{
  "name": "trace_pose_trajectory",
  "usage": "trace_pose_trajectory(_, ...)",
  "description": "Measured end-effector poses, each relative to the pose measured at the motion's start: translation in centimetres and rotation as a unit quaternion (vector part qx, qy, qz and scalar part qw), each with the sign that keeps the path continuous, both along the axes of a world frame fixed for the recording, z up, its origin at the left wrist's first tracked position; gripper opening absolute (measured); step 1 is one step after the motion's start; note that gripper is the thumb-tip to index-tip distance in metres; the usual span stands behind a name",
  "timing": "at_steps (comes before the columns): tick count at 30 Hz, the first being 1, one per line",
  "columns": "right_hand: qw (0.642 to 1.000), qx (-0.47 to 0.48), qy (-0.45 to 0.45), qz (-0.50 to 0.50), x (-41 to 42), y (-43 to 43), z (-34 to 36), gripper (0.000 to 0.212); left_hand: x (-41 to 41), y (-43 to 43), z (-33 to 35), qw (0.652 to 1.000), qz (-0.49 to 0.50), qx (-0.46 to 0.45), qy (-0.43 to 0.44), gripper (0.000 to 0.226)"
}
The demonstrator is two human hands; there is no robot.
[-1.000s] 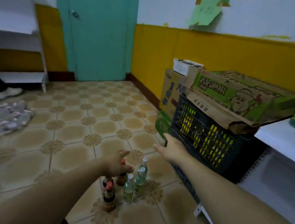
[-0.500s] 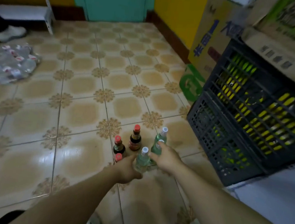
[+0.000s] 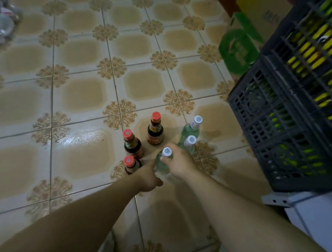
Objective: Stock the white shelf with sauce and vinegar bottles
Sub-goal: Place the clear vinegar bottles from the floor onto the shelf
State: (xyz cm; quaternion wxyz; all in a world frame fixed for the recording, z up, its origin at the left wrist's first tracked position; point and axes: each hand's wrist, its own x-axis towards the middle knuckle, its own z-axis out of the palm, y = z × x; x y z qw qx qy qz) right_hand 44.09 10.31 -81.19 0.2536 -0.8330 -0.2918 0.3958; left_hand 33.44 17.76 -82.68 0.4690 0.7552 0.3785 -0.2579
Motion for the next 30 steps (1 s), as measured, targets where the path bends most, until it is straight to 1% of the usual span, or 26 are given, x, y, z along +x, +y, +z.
trace_pose_trajectory(2,1.000,0.008,-0.007,-0.009,-0.2,-0.6,0.4,0.019,-0.4,-0.2,0.3,1.000,0.001,0.000,0.006,0.080)
trace_pose_trajectory(4,0.999,0.022,-0.014,-0.020,-0.2,-1.3,1.7,0.013,-0.7,-0.3,1.3,1.000,-0.008,0.002,-0.008,0.080)
trace_pose_trajectory(6,0.998,0.051,-0.016,-0.040,-0.3,-2.0,3.9,0.009,-0.9,-0.5,3.1,0.999,-0.010,-0.004,-0.041,0.082)
trace_pose_trajectory(8,0.994,0.090,-0.016,-0.068,-0.5,-2.5,7.1,0.010,-1.3,-0.7,5.4,0.996,-0.012,-0.003,-0.085,0.086)
trace_pose_trajectory(11,0.982,0.156,-0.039,-0.096,-0.7,-3.6,12.7,0.014,-2.5,-1.6,9.5,0.988,-0.022,-0.016,-0.153,0.092)
trace_pose_trajectory(14,0.956,0.254,-0.064,-0.135,-1.0,-4.7,19.9,0.011,-4.2,-2.2,13.8,0.971,-0.024,-0.002,-0.238,0.092)
trace_pose_trajectory(18,0.897,0.384,-0.100,-0.195,-2.4,-6.7,31.7,0.004,-6.4,-3.7,21.4,0.945,-0.019,0.010,-0.327,0.084)
trace_pose_trajectory(19,0.882,0.408,-0.114,-0.206,-2.9,-7.3,34.7,0.006,-6.9,-4.3,23.9,0.935,-0.008,0.002,-0.353,0.084)
trace_pose_trajectory(20,0.868,0.429,-0.129,-0.214,-3.6,-8.0,37.6,0.014,-7.3,-4.9,26.1,0.925,0.002,-0.008,-0.381,0.084)
trace_pose_trajectory(22,0.853,0.454,-0.150,-0.209,-5.0,-9.5,42.5,0.026,-8.2,-6.3,30.7,0.901,0.001,-0.017,-0.433,0.083)
trace_pose_trajectory(25,0.862,0.451,-0.169,-0.158,-7.1,-12.0,47.5,0.029,-9.4,-8.6,35.8,0.873,-0.003,-0.058,-0.484,0.079)
trace_pose_trajectory(28,0.881,0.419,-0.159,-0.149,-8.6,-14.6,50.1,0.045,-10.9,-11.0,39.7,0.847,-0.011,-0.102,-0.522,0.078)
trace_pose_trajectory(29,0.882,0.417,-0.155,-0.155,-9.0,-15.5,50.7,0.044,-11.3,-11.8,40.7,0.840,-0.012,-0.119,-0.529,0.080)
trace_pose_trajectory(30,0.877,0.426,-0.151,-0.162,-9.3,-16.4,51.3,0.038,-11.7,-12.5,41.7,0.831,-0.010,-0.144,-0.538,0.080)
